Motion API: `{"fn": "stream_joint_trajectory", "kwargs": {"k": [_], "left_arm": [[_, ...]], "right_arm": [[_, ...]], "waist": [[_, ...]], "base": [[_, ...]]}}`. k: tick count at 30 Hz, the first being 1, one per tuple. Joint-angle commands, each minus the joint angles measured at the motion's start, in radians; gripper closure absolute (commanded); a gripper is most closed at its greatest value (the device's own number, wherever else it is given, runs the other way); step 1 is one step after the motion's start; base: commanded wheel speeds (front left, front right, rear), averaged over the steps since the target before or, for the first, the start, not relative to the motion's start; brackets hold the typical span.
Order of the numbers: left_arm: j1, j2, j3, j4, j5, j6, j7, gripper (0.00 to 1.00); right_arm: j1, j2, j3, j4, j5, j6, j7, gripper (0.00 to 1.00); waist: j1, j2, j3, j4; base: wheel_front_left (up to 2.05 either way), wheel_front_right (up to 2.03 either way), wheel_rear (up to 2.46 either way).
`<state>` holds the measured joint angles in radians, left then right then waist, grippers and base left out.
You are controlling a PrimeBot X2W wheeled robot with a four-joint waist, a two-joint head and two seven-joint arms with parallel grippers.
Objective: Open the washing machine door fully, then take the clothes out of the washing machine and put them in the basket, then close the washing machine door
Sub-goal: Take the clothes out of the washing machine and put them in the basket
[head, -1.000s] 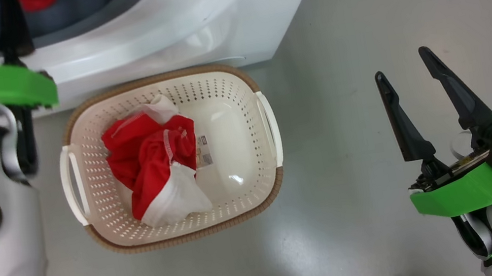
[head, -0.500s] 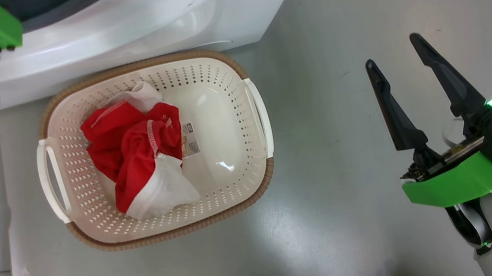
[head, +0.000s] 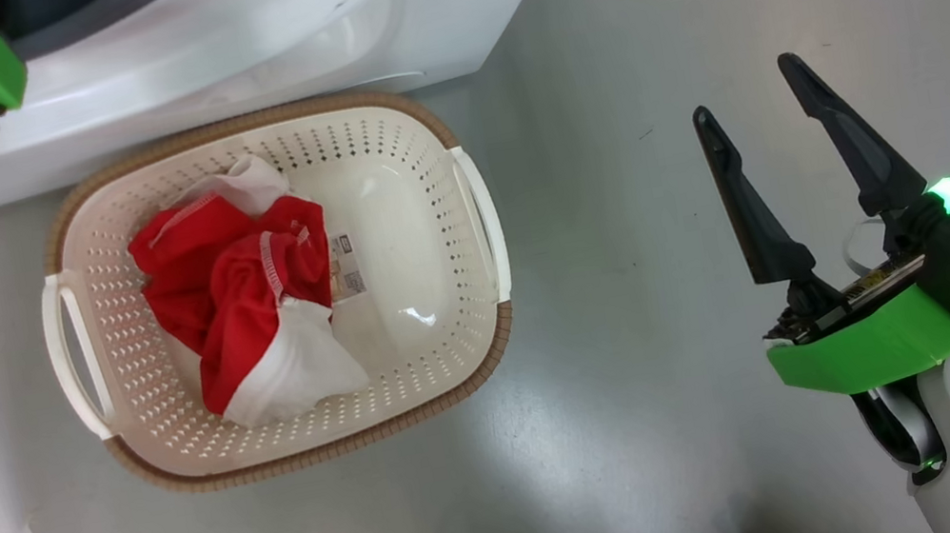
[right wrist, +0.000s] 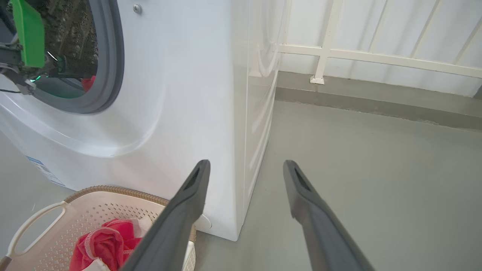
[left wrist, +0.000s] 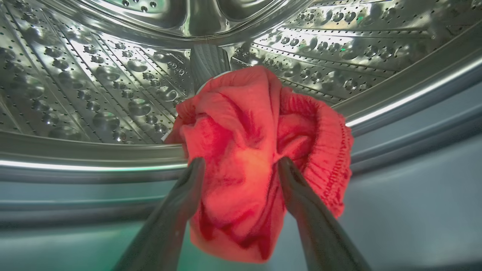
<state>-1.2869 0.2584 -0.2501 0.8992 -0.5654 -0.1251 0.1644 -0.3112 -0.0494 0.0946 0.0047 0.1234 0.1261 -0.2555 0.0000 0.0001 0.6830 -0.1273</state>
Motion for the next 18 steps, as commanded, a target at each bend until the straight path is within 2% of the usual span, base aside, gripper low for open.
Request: {"fn": "stream_joint_trajectory", "kwargs": {"k": [1, 3, 4, 6, 11, 18], "left_arm": [[-0.028, 0.047, 0.008, -0.009, -0.004, -0.005, 0.014, 0.00], [-0.032, 0.049, -0.004, -0.001, -0.009, -0.005, 0.025, 0.00], [-0.033, 0.050, -0.008, 0.002, -0.014, -0.005, 0.026, 0.19], [-0.035, 0.051, -0.013, 0.006, -0.023, -0.005, 0.027, 1.00], [-0.039, 0.053, -0.032, 0.004, -0.039, -0.005, 0.025, 1.00], [-0.045, 0.062, -0.045, -0.007, -0.034, -0.005, -0.068, 1.00]], "right_arm": [[0.004, -0.001, 0.022, -0.020, 0.011, 0.005, -0.006, 0.00], [0.004, -0.001, 0.023, -0.020, 0.012, 0.005, -0.006, 0.00], [0.003, -0.001, 0.023, -0.020, 0.013, 0.005, -0.006, 0.00], [0.003, -0.001, 0.024, -0.019, 0.014, 0.005, -0.006, 0.00], [0.002, -0.001, 0.024, -0.018, 0.014, 0.005, -0.006, 0.00], [0.003, -0.001, 0.017, -0.013, 0.012, 0.005, -0.006, 0.00]], "waist": [[0.0000, -0.0001, 0.000, -0.002], [0.0000, -0.0001, 0.001, -0.003], [0.0000, -0.0001, 0.001, -0.003], [0.0000, -0.0001, 0.001, -0.004], [0.0000, -0.0001, 0.000, -0.002], [0.0000, -0.0001, -0.004, 0.009]], "base": [[0.00, 0.00, 0.00], [0.00, 0.00, 0.00], [0.00, 0.00, 0.00], [0.00, 0.00, 0.00], [0.00, 0.00, 0.00], [0.00, 0.00, 0.00]]}}
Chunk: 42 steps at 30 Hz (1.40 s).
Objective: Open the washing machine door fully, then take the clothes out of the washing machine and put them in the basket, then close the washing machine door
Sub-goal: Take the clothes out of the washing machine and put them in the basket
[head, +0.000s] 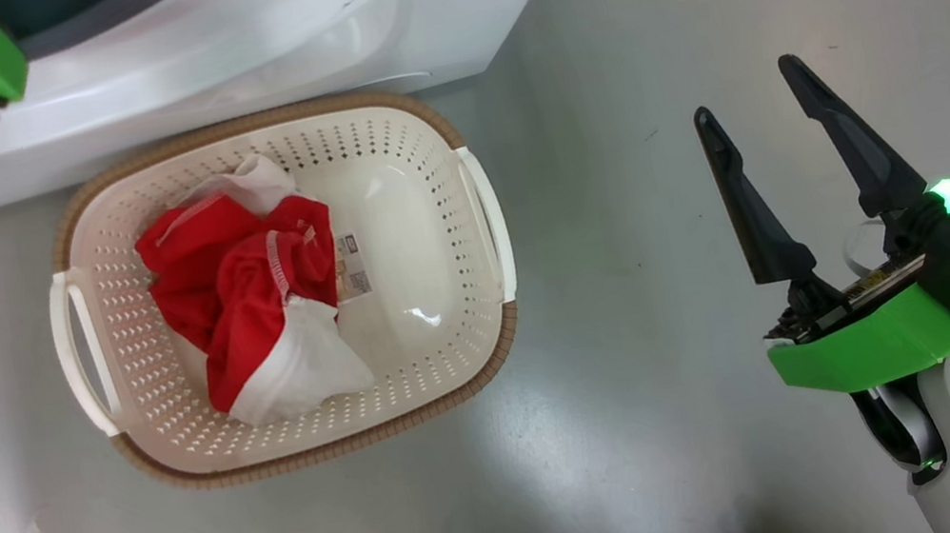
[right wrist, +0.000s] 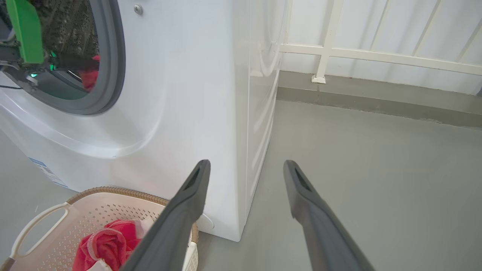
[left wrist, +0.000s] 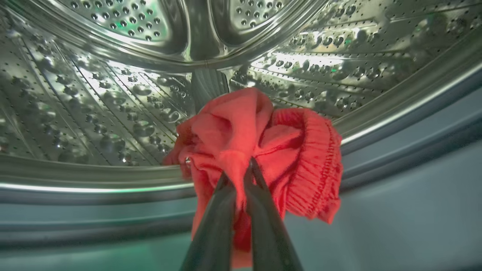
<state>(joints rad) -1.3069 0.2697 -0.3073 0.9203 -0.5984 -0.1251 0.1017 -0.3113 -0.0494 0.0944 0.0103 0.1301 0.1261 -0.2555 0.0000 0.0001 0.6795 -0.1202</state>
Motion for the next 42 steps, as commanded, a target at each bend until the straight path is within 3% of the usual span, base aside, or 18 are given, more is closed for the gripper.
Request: {"fn": "stream_joint_trajectory", "kwargs": {"k": [1, 25, 35, 42], "left_arm": [[-0.025, 0.052, 0.009, -0.028, 0.005, -0.004, -0.022, 1.00], [0.151, 0.041, 0.011, -0.100, 0.040, 0.042, -0.348, 1.00], [0.350, 0.023, 0.095, -0.319, 0.091, 0.089, -0.363, 1.00], [0.532, -0.030, 0.144, -0.453, 0.094, 0.104, -0.363, 1.00]], "right_arm": [[0.003, -0.001, 0.016, -0.018, 0.005, 0.005, -0.006, 0.00], [0.026, -0.001, -0.002, 0.000, -0.003, 0.005, -0.006, 0.00], [0.055, -0.001, -0.012, 0.008, -0.012, 0.005, -0.006, 0.00], [0.088, -0.001, -0.023, 0.013, -0.017, 0.005, -0.006, 0.00]], "waist": [[0.0000, -0.0001, -0.002, 0.004], [0.0000, -0.0001, -0.094, 0.075], [0.0000, -0.0001, -0.176, 0.098], [0.0000, -0.0001, -0.237, 0.117]], "base": [[0.00, 0.00, 0.00], [0.00, 0.00, 0.00], [0.00, 0.00, 0.00], [0.00, 0.00, 0.00]]}}
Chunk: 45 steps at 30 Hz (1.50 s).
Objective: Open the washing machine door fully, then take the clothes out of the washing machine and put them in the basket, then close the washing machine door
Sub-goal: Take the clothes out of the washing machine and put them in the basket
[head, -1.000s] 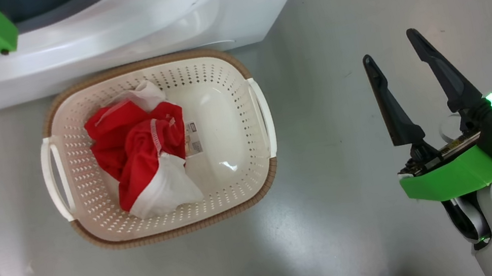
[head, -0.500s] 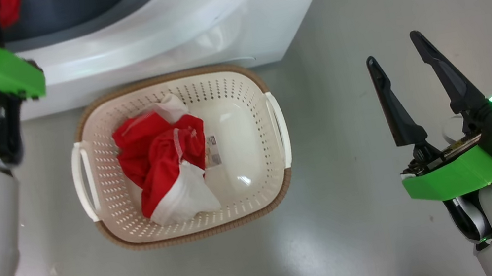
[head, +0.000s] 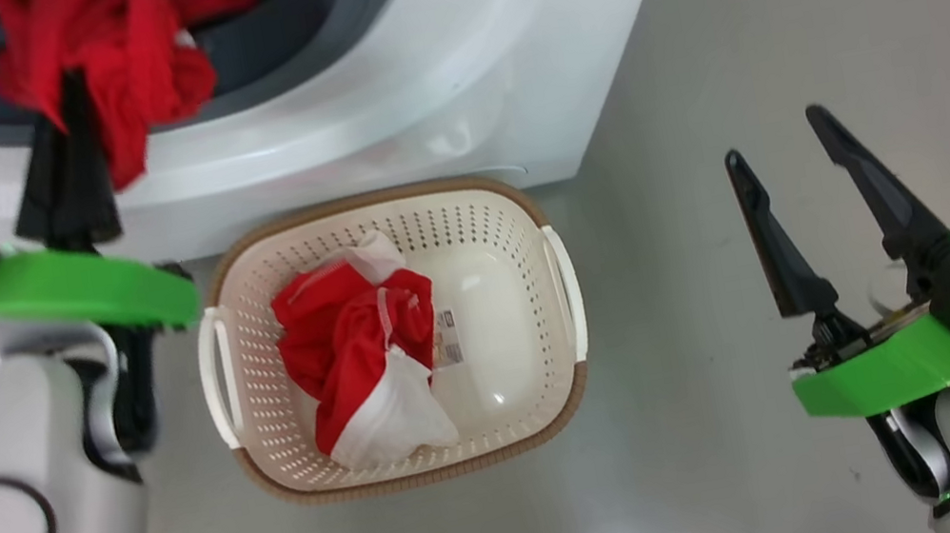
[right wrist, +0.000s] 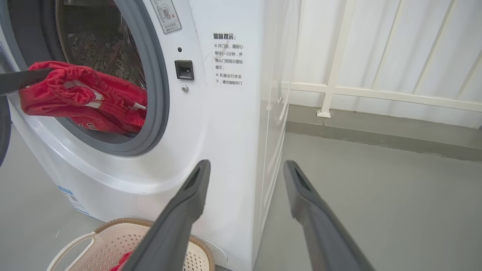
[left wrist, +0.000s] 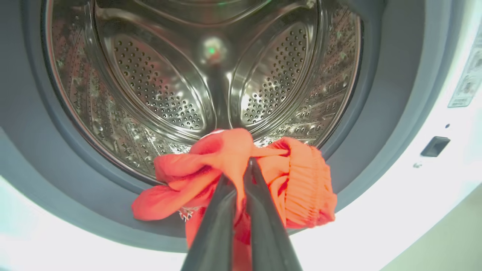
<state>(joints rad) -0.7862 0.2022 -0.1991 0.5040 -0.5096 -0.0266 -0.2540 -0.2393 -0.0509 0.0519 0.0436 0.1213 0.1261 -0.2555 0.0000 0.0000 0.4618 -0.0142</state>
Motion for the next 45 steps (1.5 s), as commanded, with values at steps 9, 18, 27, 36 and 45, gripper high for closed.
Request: {"fn": "stream_joint_trajectory", "kwargs": {"k": [9, 18, 27, 36, 45], "left_arm": [[0.145, 0.019, 0.044, -0.152, 0.044, 0.032, -0.008, 1.00], [0.282, 0.001, 0.033, -0.250, 0.061, 0.057, -0.007, 1.00], [0.401, -0.016, 0.003, -0.333, 0.035, 0.063, 0.035, 1.00], [0.439, -0.060, -0.050, -0.290, -0.006, 0.037, 0.081, 1.00], [0.371, -0.105, -0.085, -0.084, -0.047, 0.001, 0.095, 1.00]], "right_arm": [[0.027, 0.001, 0.020, -0.012, 0.006, 0.005, -0.006, 0.00], [0.051, 0.001, 0.012, -0.005, 0.017, 0.005, -0.006, 0.00], [0.063, 0.001, 0.008, -0.013, 0.020, 0.005, -0.006, 0.00], [0.055, 0.001, 0.012, -0.027, 0.020, 0.005, -0.006, 0.00], [0.029, 0.001, 0.022, -0.029, 0.014, 0.005, -0.006, 0.00]], "waist": [[0.0000, 0.0000, -0.070, 0.012], [0.0000, 0.0000, -0.127, 0.018], [0.0000, 0.0000, -0.141, 0.020], [0.0000, 0.0000, -0.095, 0.014], [0.0000, 0.0000, -0.040, 0.001]], "base": [[0.00, 0.00, 0.00], [0.00, 0.00, 0.00], [0.00, 0.00, 0.00], [0.00, 0.00, 0.00], [0.00, 0.00, 0.00]]}}
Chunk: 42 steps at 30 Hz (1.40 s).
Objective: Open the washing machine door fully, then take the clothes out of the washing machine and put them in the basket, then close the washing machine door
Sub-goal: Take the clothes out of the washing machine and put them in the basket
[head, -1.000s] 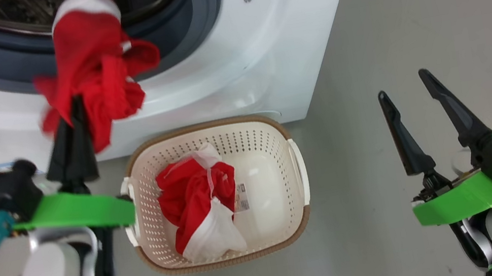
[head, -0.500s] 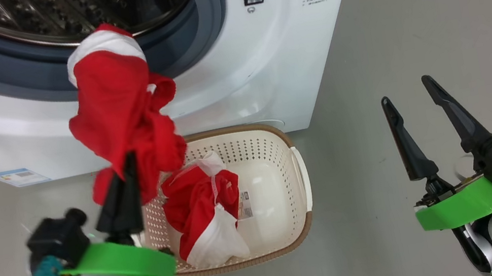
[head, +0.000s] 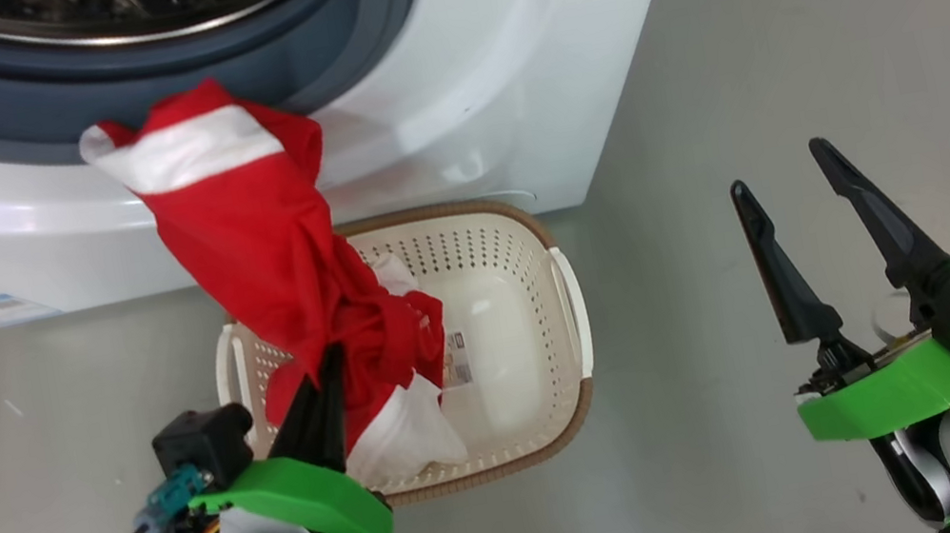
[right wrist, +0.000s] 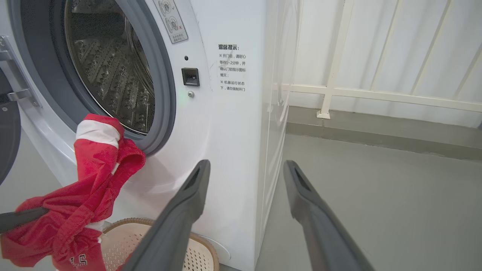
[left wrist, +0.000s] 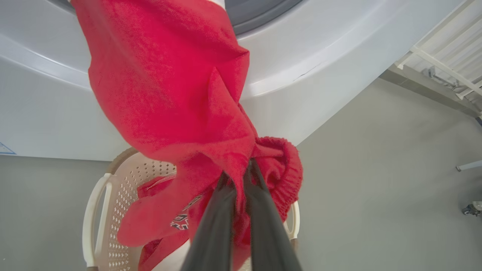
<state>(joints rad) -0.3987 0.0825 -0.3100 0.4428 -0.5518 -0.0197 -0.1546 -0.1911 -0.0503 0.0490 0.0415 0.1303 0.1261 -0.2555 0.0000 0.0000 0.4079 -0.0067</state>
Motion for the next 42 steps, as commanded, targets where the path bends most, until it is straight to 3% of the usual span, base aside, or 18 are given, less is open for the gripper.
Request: {"fn": "stream_joint_trajectory", "kwargs": {"k": [1, 27, 40, 42], "left_arm": [[-0.028, 0.012, 0.024, 0.009, -0.006, -0.007, -0.008, 1.00], [-0.347, -0.024, 0.005, 0.706, -0.064, -0.060, -0.057, 1.00], [-0.448, 0.022, 0.014, 0.824, -0.080, -0.051, -0.051, 1.00], [-0.456, 0.025, 0.012, 0.829, -0.081, -0.050, -0.046, 0.89]], "right_arm": [[-0.022, 0.000, 0.026, -0.028, 0.005, 0.005, -0.006, 0.00], [-0.077, 0.000, 0.055, -0.039, 0.007, 0.005, -0.006, 0.00], [-0.096, 0.000, 0.066, -0.053, 0.027, 0.005, -0.006, 0.00], [-0.100, 0.000, 0.063, -0.054, 0.028, 0.005, -0.006, 0.00]], "waist": [[0.0000, 0.0000, 0.021, -0.009], [0.0000, 0.0000, 0.176, -0.093], [0.0000, 0.0000, 0.264, -0.156], [0.0000, 0.0000, 0.274, -0.158]], "base": [[0.00, 0.00, 0.00], [0.00, 0.00, 0.00], [0.00, 0.00, 0.00], [0.00, 0.00, 0.00]]}}
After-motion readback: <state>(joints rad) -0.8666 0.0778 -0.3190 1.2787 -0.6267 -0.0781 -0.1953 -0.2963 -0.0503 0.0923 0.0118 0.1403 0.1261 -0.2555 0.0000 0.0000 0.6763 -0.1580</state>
